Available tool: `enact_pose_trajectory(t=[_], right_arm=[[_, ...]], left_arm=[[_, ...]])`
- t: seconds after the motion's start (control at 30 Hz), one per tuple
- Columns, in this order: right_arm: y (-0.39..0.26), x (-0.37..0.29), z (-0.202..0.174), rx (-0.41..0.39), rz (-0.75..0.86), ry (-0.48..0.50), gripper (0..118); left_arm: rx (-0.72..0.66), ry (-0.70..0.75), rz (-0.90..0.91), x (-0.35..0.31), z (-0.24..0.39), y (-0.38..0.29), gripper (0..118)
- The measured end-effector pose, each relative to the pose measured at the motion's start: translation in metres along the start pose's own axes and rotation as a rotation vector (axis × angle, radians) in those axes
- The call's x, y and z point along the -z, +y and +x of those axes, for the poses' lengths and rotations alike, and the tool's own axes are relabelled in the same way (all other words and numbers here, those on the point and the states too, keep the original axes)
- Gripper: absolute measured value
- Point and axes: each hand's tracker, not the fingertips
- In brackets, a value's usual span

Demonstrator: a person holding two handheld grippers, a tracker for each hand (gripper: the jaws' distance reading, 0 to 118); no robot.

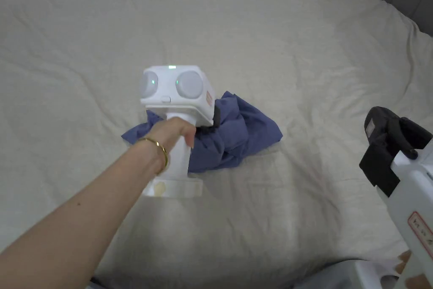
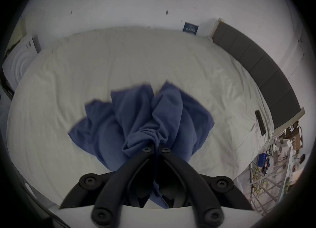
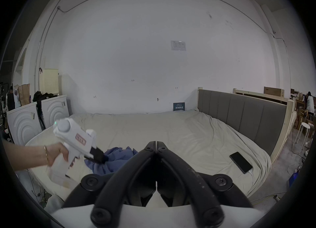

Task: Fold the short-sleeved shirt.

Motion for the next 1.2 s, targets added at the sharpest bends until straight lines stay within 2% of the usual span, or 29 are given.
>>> enact_pose_trajectory(t=[0.03,0.07,0.1,0.13,0.17,0.27,0.37,0.47,0.57,0.63,0.67,0.7,0.73,0.83,0.87,0.93,1.03,1.2], right_arm=[[-0.001,0.001,0.001,0.001,-0.004,0.000,1],[-0.001,0.002,0.001,0.003,-0.007,0.000,1],[-0.002,0.002,0.001,0.004,-0.008,0.000,1],[-0.002,0.002,0.001,0.004,-0.008,0.002,1],[-0.001,0.002,0.001,0.002,-0.008,0.003,1],[0.000,0.002,-0.004,-0.005,0.002,0.014,1],[0.002,0.004,-0.011,-0.006,0.010,0.036,1],[0.004,0.010,-0.020,-0.018,0.027,0.062,1],[0.007,0.015,-0.032,-0.051,0.048,0.078,1],[0.008,0.017,-0.039,-0.068,0.057,0.085,1],[0.009,0.018,-0.043,-0.073,0.058,0.090,1],[0.010,0.019,-0.047,-0.074,0.060,0.097,1],[0.010,0.020,-0.049,-0.072,0.059,0.102,1],[0.010,0.023,-0.055,-0.074,0.053,0.118,1],[0.010,0.024,-0.058,-0.077,0.051,0.120,1],[0.009,0.025,-0.062,-0.080,0.049,0.124,1],[0.008,0.028,-0.064,-0.080,0.038,0.126,1],[0.006,0.032,-0.065,-0.085,0.015,0.125,1]], left_arm=[[-0.002,-0.009,-0.012,0.002,0.000,-0.002,11],[-0.005,-0.004,-0.018,0.002,0.000,-0.004,29],[-0.005,-0.001,-0.016,0.000,-0.001,-0.004,71],[-0.002,-0.001,0.006,-0.006,-0.003,-0.004,99],[-0.005,0.007,0.075,-0.017,-0.005,-0.002,117],[-0.020,-0.006,0.355,-0.067,-0.016,-0.001,116],[-0.014,0.040,0.552,-0.118,-0.026,-0.013,118],[0.028,0.169,0.747,-0.154,-0.034,-0.043,118],[0.062,0.284,0.849,-0.177,-0.040,-0.081,118],[0.057,0.337,0.870,-0.183,-0.045,-0.104,113],[0.059,0.349,0.871,-0.185,-0.047,-0.115,105],[0.057,0.359,0.868,-0.186,-0.050,-0.126,86],[0.062,0.365,0.866,-0.186,-0.053,-0.133,73],[0.073,0.400,0.855,-0.185,-0.060,-0.147,57],[0.072,0.402,0.846,-0.185,-0.062,-0.149,43],[0.047,0.402,0.811,-0.181,-0.066,-0.149,4],[-0.018,0.327,0.760,-0.180,-0.074,-0.148,0],[-0.026,0.324,0.718,-0.174,-0.078,-0.139,0]])
